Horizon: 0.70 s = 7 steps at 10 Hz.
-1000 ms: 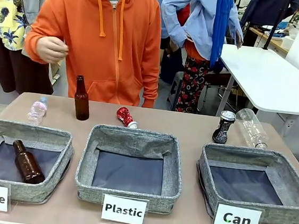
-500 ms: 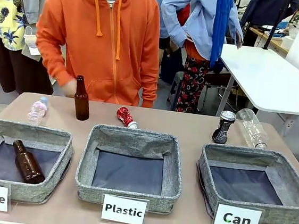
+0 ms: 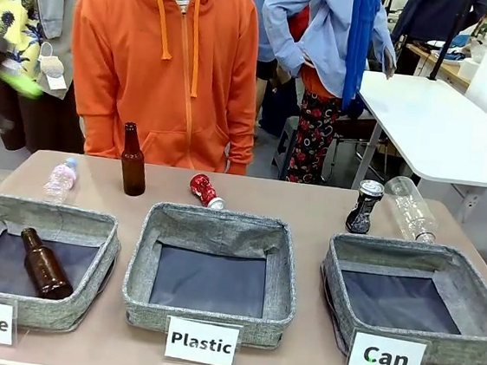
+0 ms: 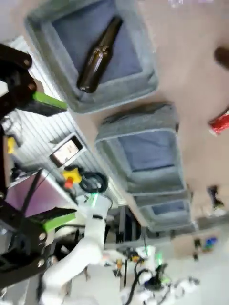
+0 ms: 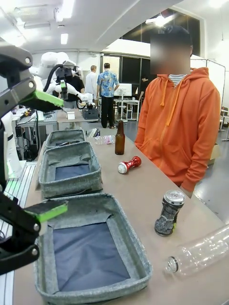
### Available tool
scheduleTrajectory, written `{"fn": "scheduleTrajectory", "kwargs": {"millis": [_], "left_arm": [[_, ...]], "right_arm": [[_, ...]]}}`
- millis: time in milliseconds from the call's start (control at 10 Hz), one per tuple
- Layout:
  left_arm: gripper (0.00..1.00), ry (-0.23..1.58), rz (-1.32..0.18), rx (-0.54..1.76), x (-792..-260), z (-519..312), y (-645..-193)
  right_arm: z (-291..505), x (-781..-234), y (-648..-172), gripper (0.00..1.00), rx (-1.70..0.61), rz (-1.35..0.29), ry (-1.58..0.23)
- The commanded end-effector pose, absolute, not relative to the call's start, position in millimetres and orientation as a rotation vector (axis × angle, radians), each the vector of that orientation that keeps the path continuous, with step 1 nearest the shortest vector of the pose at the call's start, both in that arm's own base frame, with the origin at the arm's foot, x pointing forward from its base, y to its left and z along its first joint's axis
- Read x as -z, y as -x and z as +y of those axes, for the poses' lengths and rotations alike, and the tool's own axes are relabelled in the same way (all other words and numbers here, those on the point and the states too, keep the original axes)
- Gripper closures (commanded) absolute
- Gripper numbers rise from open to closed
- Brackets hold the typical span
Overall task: Sort the can waste into the basket.
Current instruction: Pick up the can waste from the table and place it in the right Fabric basket.
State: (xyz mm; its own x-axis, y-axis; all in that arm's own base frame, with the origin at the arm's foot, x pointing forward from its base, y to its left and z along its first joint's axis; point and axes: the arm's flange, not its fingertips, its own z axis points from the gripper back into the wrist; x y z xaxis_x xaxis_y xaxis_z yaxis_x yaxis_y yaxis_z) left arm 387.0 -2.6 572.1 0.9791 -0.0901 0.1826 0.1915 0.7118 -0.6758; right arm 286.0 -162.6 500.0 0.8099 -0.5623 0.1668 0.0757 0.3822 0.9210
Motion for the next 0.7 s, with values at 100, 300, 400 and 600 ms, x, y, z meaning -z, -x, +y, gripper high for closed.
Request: {"fn": "scheduleTrajectory", "kwargs": {"millis": [100,300,400,600], "left_arm": [[0.0,0.601,-0.08,0.195,-525,-56,-433],[0.0,0.645,-0.107,0.207,-532,-62,-425],[0.0,0.645,-0.107,0.207,-532,-62,-425],[0.0,0.616,-0.087,0.223,-515,-70,-435]], "right_arm": [[-163,-500,-288,0.0,0.41,-0.535,-1.133],[-163,-500,-288,0.0,0.41,-0.535,-1.133],[-163,-500,-288,0.0,0.41,-0.535,-1.133],[-163,-500,-288,0.0,0.41,-0.535,-1.133]]}}
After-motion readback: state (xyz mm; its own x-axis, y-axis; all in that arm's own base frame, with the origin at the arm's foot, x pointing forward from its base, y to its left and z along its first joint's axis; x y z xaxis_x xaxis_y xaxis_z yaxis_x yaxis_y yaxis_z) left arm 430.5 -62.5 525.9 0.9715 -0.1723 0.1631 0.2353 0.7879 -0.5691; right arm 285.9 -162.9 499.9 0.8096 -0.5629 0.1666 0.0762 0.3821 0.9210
